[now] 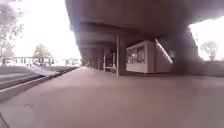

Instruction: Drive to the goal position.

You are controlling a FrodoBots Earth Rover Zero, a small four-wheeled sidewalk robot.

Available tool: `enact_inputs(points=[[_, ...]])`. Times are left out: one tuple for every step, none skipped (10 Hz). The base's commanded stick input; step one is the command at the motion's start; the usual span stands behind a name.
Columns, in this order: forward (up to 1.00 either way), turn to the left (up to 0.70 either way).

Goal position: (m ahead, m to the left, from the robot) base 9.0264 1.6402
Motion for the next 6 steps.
enact_inputs(points=[[0.85,0.0],[0.85,0.0],[0.85,0.0],[0.85,0.0],[0.85,0.05],[0.85,0.31]])
